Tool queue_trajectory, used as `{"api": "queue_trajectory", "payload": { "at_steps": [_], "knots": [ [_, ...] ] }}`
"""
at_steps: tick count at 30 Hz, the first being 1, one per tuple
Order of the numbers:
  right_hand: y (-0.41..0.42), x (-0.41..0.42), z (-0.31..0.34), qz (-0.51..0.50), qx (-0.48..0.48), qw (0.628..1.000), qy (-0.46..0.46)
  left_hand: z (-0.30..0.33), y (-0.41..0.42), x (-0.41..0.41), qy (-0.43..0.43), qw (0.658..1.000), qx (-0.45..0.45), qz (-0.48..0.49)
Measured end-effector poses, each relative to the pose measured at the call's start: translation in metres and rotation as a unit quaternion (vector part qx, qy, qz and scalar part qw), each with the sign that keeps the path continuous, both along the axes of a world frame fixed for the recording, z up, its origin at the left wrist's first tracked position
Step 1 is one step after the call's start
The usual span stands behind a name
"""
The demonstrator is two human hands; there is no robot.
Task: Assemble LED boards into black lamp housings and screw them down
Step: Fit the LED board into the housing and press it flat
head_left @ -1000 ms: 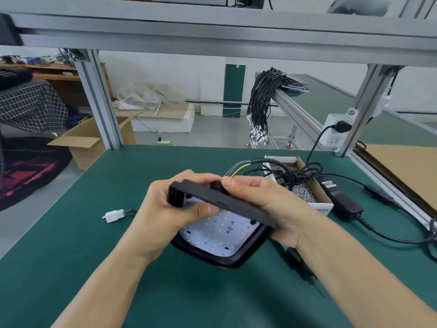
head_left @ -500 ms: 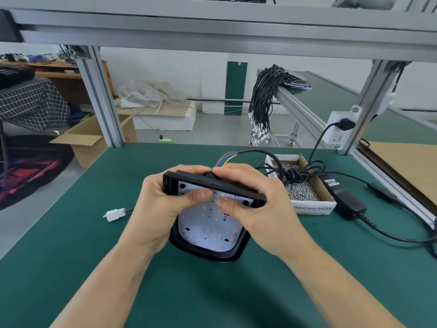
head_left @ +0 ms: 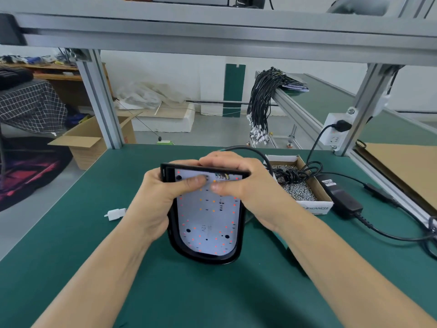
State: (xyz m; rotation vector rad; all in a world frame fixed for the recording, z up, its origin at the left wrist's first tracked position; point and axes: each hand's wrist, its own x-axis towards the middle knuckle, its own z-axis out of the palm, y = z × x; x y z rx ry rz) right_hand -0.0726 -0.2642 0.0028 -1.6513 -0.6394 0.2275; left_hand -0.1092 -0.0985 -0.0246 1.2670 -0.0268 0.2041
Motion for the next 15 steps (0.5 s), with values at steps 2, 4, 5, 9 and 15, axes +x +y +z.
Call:
{"api": "queue_trajectory", "payload": {
  "at_steps": [2,4,5,9,15],
  "knots": [
    [0.000,0.005,-0.002,-0.011,0.002,1.000,0.017,0.001,-0.002,0.005,0.031,1.000,0.003,0.002],
    [-0.001,0.011,-0.003,-0.025,0.005,0.999,0.043,0.002,-0.004,0.011,0.057,0.998,0.002,0.016],
    [0.000,0.015,-0.003,-0.027,0.000,0.998,0.055,0.002,-0.004,0.014,0.073,0.997,-0.002,0.023],
    [0.001,0.028,-0.002,-0.022,-0.009,0.992,0.124,0.003,-0.006,0.026,0.145,0.989,-0.004,0.022],
    [0.000,0.041,-0.015,0.002,-0.015,0.989,0.146,-0.003,-0.004,0.037,0.223,0.975,0.005,0.011]
  ]
}}
